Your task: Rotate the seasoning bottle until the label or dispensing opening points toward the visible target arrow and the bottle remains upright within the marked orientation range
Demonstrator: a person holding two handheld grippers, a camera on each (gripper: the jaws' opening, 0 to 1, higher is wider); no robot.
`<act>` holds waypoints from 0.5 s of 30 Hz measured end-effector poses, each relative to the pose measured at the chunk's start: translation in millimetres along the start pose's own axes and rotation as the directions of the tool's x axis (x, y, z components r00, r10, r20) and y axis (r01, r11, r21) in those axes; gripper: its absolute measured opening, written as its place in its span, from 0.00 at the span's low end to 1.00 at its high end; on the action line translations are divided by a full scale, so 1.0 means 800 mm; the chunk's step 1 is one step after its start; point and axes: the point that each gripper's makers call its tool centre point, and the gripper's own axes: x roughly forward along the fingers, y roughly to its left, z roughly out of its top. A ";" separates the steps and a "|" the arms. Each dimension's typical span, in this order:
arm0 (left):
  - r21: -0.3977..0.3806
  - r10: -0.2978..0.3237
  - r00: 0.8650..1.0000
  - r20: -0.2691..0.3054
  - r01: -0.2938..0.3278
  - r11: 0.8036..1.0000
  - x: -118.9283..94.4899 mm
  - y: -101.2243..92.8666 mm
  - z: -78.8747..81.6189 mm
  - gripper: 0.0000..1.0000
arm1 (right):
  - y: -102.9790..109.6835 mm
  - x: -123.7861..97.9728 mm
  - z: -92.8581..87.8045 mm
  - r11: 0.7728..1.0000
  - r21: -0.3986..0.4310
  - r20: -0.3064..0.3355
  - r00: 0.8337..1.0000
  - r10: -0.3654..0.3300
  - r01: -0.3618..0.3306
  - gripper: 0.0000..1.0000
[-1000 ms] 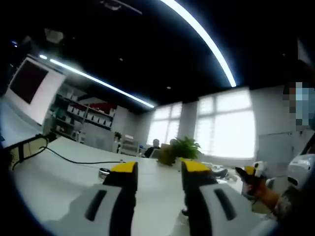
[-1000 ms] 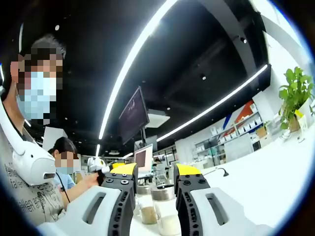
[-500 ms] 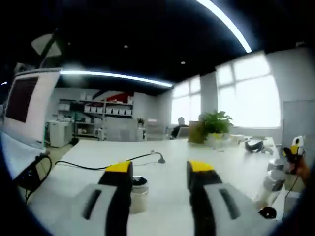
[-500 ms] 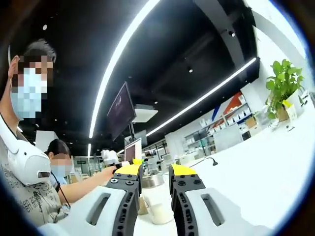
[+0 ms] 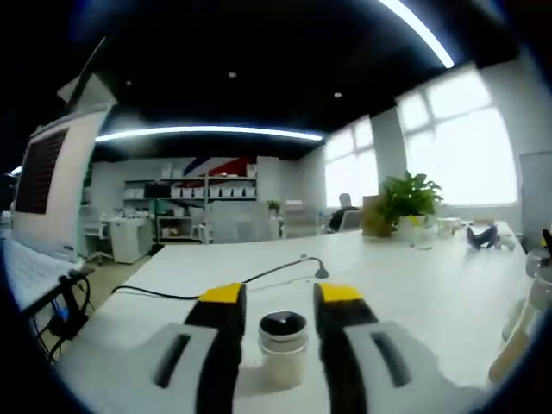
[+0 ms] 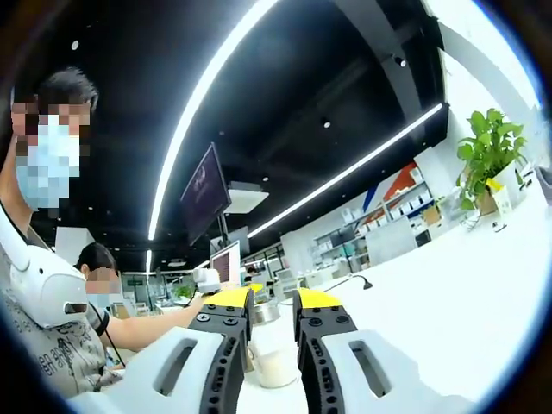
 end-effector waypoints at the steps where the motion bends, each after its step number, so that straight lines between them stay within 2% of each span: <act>1: -0.010 -0.002 1.000 -0.015 0.002 1.000 0.003 0.000 -0.007 0.39 | 0.001 -0.001 -0.002 1.000 0.002 -0.007 1.000 0.003 -0.003 0.16; 3: -0.023 0.027 0.999 -0.034 -0.027 0.999 0.008 0.006 -0.018 0.39 | 0.001 -0.005 -0.003 1.000 0.006 -0.009 1.000 0.009 -0.009 0.14; 5: 0.012 0.089 0.996 -0.016 -0.089 0.996 0.012 0.017 -0.020 0.39 | -0.002 -0.009 -0.002 1.000 0.017 0.005 1.000 0.004 -0.004 0.14; 9: -0.018 0.061 0.998 0.003 -0.061 0.998 0.023 0.006 -0.024 0.45 | -0.012 -0.019 -0.001 0.999 0.044 0.013 1.000 -0.013 0.012 0.14; 11: -0.020 0.086 0.996 -0.037 -0.086 0.996 0.027 0.008 -0.036 0.46 | -0.007 -0.021 0.009 0.995 0.102 0.058 0.998 0.012 -0.018 0.14; 12: -0.020 0.100 0.994 -0.035 -0.100 0.995 0.029 0.010 -0.037 0.47 | -0.005 -0.024 0.017 0.990 0.139 0.089 0.996 0.026 -0.038 0.14; 13: -0.021 0.112 0.993 -0.034 -0.112 0.993 0.031 0.011 -0.038 0.48 | -0.004 -0.025 0.023 0.988 0.145 0.111 0.993 0.030 -0.046 0.14; 15: -0.011 0.117 0.993 -0.029 -0.117 0.993 0.034 0.009 -0.036 0.51 | -0.003 -0.028 0.026 0.990 0.136 0.114 0.993 0.025 -0.040 0.14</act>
